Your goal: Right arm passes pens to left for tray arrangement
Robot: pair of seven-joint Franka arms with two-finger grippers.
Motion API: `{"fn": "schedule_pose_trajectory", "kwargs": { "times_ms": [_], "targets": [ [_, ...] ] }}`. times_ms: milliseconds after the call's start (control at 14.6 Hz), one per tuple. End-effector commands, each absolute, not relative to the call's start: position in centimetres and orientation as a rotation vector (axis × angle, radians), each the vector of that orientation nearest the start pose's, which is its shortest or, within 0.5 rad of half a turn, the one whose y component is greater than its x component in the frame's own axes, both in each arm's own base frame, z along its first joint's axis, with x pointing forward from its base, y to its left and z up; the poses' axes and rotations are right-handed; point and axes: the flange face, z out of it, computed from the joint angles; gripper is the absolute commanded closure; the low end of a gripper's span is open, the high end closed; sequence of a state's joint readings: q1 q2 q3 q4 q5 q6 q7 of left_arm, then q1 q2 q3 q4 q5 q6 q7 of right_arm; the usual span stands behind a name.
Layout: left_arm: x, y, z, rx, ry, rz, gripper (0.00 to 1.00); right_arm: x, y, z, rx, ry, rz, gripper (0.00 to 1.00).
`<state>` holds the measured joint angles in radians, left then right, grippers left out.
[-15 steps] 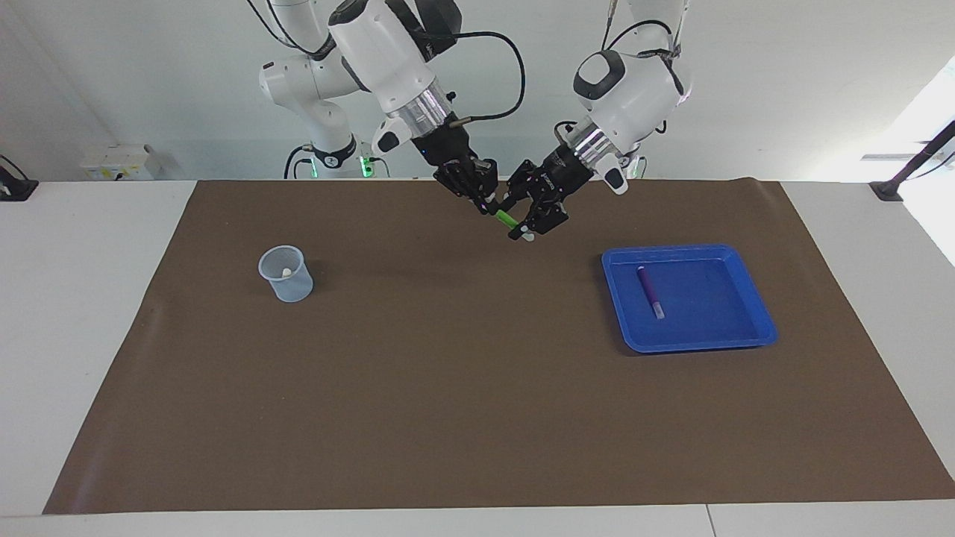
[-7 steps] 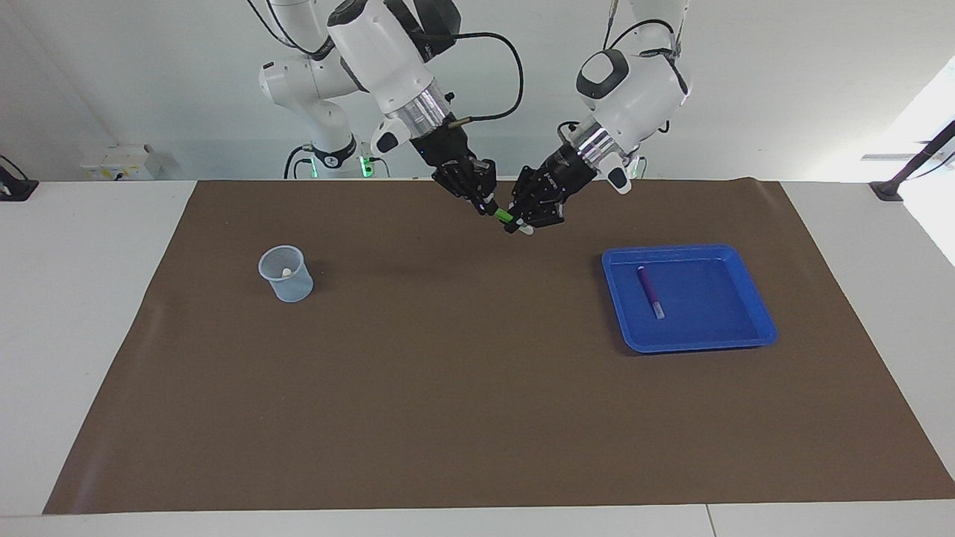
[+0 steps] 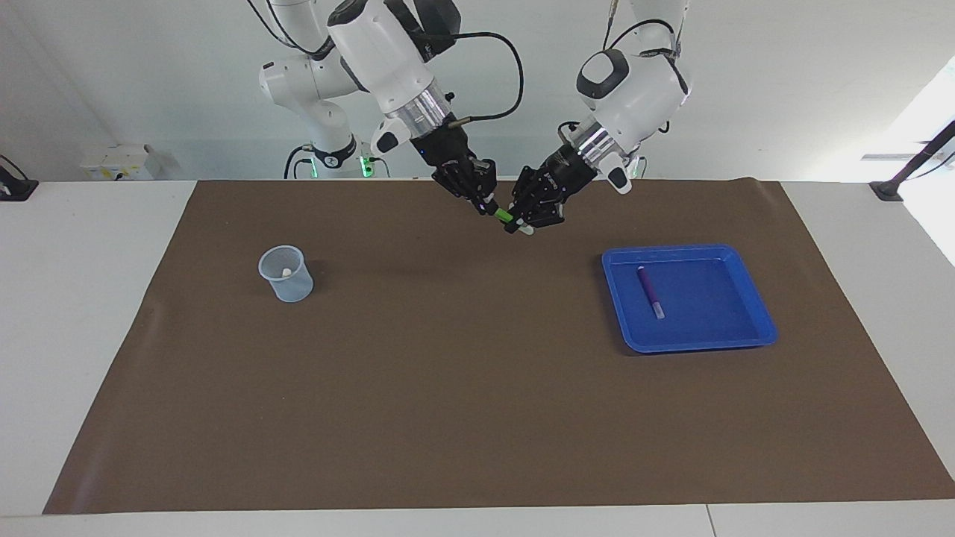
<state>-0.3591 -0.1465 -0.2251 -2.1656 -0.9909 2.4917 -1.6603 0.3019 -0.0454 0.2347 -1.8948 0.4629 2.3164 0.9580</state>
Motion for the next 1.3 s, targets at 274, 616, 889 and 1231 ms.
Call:
{"fn": "schedule_pose_trajectory", "kwargs": {
  "times_ms": [274, 616, 889, 1231],
  "targets": [
    [46.0, -28.7, 51.0, 1.518, 1.812, -0.582, 1.00, 50.3, 28.1, 57.0, -2.515, 0.692, -0.023, 0.00],
    [47.1, -26.5, 50.4, 1.662, 1.738, -0.469, 1.00, 52.4, 15.9, 55.0, -2.788, 0.180, -0.001, 0.00],
    [49.4, -20.8, 48.3, 1.976, 1.536, -0.361, 1.00, 53.1, 6.5, 52.5, -2.973, -0.371, 0.015, 0.13],
    [50.9, -14.0, 44.8, 2.482, 1.182, -0.221, 1.00, 52.4, 3.0, 45.8, -3.077, -0.637, 0.101, 0.27]
  ]
}}
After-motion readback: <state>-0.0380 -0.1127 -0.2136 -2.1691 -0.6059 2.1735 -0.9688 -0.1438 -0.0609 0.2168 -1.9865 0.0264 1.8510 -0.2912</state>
